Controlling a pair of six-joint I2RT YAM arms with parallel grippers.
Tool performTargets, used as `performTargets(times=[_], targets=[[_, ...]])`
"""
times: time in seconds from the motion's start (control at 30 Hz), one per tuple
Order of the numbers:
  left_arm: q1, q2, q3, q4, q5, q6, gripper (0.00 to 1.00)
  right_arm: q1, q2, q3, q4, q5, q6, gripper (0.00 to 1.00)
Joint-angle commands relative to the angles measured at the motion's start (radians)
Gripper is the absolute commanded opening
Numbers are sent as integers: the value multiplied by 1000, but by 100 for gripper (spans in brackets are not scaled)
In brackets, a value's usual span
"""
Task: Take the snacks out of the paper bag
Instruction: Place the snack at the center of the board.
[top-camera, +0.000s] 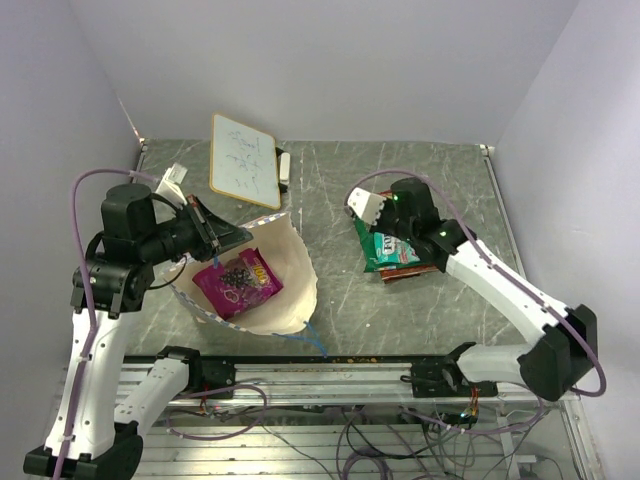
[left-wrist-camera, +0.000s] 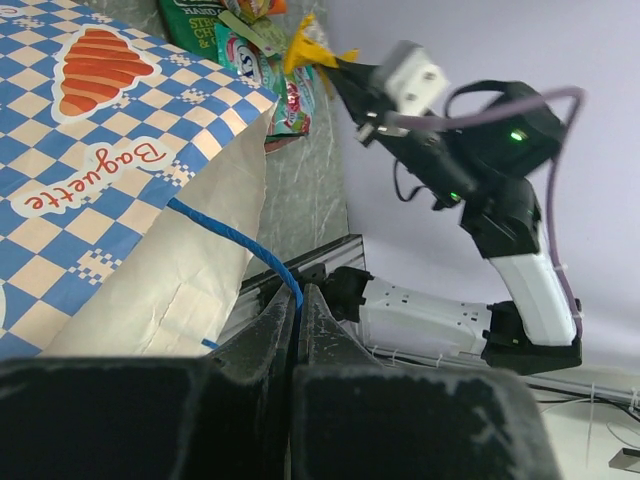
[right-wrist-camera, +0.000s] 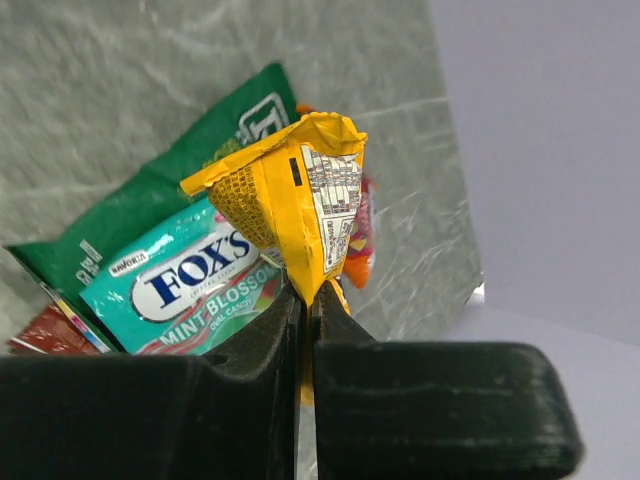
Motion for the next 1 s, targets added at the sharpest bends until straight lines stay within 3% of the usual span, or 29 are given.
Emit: performTargets(times=[0.0,0.13,0.6,0.73,0.97], targets=[[-7,-6,21,25,31,-11,7,-59,31,-82,15,-70,-149,0],[-7,5,42,12,41,0,7,-82,57,-171,10,-24,-299,0],[-7,48,50,10,104,50,7,-219,145,-232,104,-26,-395,0],[-8,51,36,-8,130,56,7,-218,132,-180,46,-54,-370,23],[-7,17,-32,32,159,19,7,-202,-19,-103,-42,-240,-195,50]])
